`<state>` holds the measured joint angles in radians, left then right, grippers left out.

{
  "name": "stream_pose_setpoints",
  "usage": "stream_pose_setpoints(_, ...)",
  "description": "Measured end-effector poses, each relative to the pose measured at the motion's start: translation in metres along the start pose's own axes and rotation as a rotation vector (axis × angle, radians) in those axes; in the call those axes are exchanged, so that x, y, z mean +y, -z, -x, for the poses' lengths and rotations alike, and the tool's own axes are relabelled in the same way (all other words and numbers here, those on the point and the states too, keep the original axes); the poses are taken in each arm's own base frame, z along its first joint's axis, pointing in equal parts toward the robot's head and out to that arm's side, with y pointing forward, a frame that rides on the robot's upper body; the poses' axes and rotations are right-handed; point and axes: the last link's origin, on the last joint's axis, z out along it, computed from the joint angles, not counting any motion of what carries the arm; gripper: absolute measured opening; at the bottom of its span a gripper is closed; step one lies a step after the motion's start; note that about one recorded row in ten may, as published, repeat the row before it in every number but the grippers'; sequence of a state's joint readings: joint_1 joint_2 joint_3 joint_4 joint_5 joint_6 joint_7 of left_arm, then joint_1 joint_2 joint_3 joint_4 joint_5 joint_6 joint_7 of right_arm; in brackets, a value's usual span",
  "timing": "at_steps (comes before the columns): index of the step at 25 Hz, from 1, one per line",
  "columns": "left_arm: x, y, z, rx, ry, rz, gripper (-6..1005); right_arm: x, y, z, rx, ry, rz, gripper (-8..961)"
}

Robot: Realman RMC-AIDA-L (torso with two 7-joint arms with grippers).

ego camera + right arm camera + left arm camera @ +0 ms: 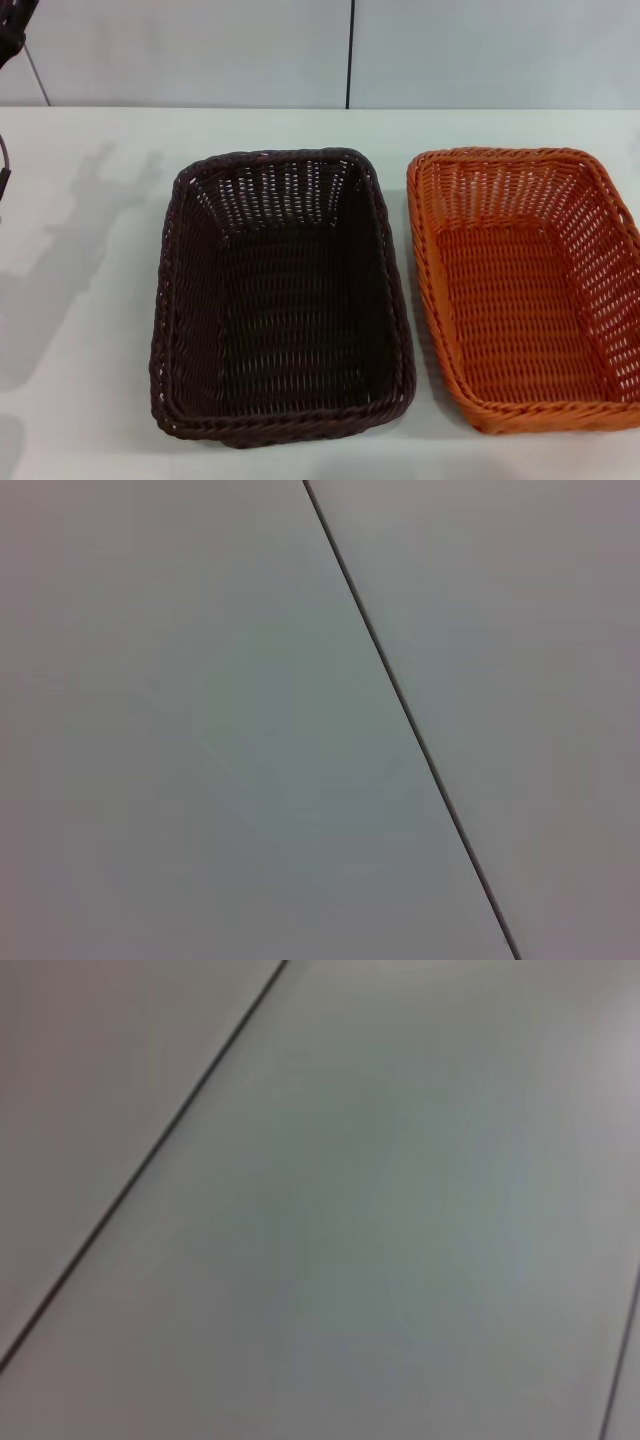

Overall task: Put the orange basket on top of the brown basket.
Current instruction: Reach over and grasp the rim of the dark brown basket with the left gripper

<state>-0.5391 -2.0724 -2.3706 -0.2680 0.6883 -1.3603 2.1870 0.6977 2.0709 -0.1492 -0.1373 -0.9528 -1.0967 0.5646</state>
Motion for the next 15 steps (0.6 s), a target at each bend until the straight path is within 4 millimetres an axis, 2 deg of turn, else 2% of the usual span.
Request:
stream_pose_setpoints(5, -0.002, -0.001, 0.000, 0.029, 0.028, -0.030, 859, -0.001, 0.002, 0.000, 0.000, 0.001, -0.002, 691)
stream_pose_setpoints(15, -0.011, 0.004, -0.003, 0.095, 0.089, -0.112, 859, 0.014, -0.001, 0.002, -0.036, -0.030, 0.050, 691)
